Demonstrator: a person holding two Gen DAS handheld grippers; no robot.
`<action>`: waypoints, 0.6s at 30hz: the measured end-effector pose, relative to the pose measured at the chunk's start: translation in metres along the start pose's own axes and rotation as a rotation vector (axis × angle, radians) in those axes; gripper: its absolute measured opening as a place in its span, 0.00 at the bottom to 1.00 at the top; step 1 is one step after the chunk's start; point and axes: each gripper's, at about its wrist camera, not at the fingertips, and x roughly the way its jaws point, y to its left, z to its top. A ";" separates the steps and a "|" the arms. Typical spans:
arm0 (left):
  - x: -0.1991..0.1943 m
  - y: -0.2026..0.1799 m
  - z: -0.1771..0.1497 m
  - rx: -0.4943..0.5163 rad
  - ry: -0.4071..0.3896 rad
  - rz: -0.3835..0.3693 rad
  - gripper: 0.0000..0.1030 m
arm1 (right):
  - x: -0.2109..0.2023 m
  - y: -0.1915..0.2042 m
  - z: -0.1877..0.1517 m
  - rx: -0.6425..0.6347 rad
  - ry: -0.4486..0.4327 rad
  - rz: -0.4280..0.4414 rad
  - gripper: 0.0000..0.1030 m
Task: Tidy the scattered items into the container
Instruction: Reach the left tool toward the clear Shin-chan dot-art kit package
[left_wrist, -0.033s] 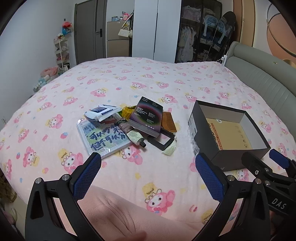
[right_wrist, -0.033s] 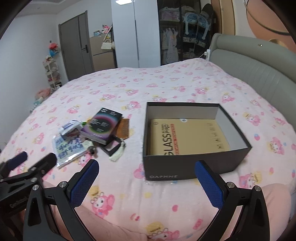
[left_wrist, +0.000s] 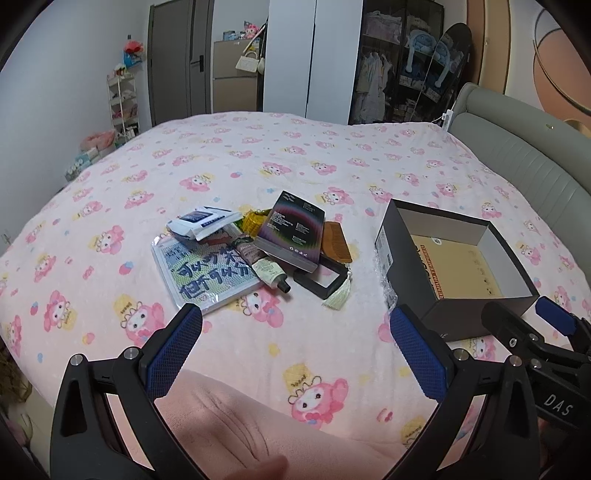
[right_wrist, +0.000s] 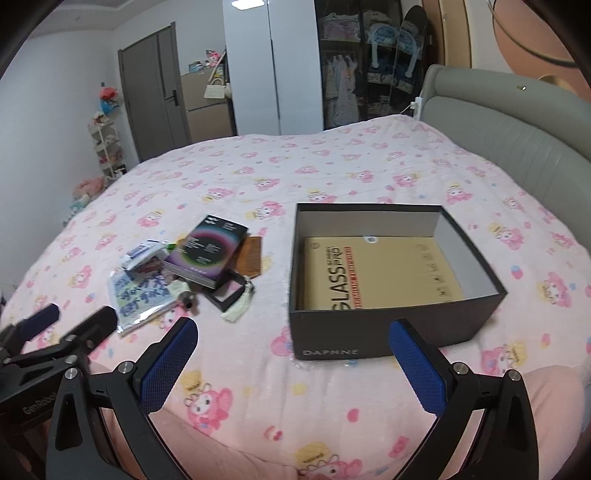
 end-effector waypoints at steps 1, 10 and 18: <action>-0.002 0.001 0.002 -0.009 -0.002 0.005 1.00 | 0.001 0.001 0.001 -0.014 0.000 -0.002 1.00; 0.002 0.079 0.033 -0.143 0.008 -0.037 0.99 | 0.046 0.081 0.034 -0.224 0.057 0.102 1.00; 0.066 0.166 0.042 -0.313 0.144 -0.074 0.88 | 0.142 0.149 0.031 -0.440 0.271 0.341 0.98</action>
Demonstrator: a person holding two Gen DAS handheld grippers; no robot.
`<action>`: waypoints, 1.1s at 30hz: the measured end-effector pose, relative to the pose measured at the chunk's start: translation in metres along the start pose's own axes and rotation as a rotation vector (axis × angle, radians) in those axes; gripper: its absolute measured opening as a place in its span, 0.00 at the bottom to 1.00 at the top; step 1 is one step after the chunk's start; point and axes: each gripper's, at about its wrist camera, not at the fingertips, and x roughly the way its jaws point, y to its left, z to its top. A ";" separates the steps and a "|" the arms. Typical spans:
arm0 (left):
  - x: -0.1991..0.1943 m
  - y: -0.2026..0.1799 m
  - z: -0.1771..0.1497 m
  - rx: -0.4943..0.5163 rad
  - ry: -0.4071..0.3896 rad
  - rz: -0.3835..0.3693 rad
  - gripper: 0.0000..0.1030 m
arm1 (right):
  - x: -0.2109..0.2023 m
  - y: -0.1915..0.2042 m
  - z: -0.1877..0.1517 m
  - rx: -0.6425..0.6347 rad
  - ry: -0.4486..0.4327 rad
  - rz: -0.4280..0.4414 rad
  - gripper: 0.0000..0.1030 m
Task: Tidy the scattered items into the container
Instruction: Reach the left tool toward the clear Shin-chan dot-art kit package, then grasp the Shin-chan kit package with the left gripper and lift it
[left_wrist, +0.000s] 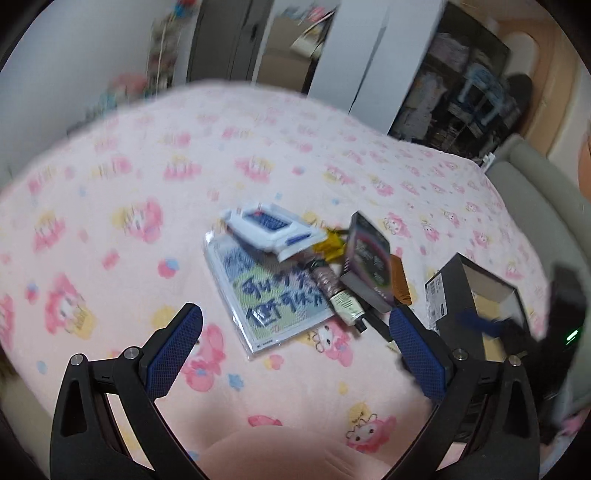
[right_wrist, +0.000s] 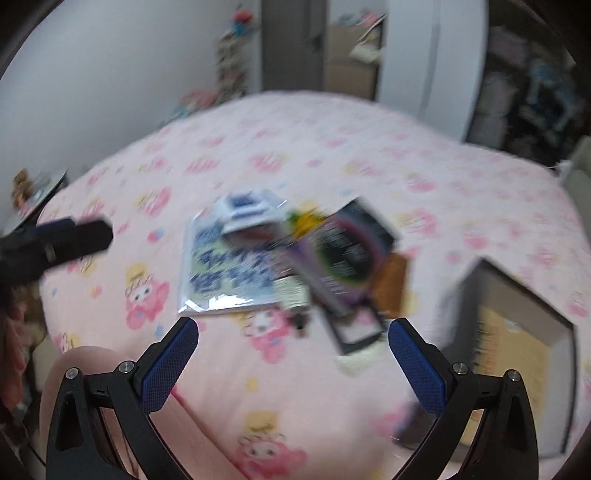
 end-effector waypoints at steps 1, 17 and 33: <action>0.011 0.010 0.003 -0.019 0.038 0.000 0.75 | 0.012 0.002 0.002 0.003 0.028 0.023 0.91; 0.154 0.077 0.005 -0.103 0.391 -0.027 0.47 | 0.141 0.012 0.029 0.060 0.226 0.128 0.39; 0.191 0.070 0.021 -0.185 0.459 -0.166 0.53 | 0.179 0.007 0.061 0.122 0.205 0.021 0.39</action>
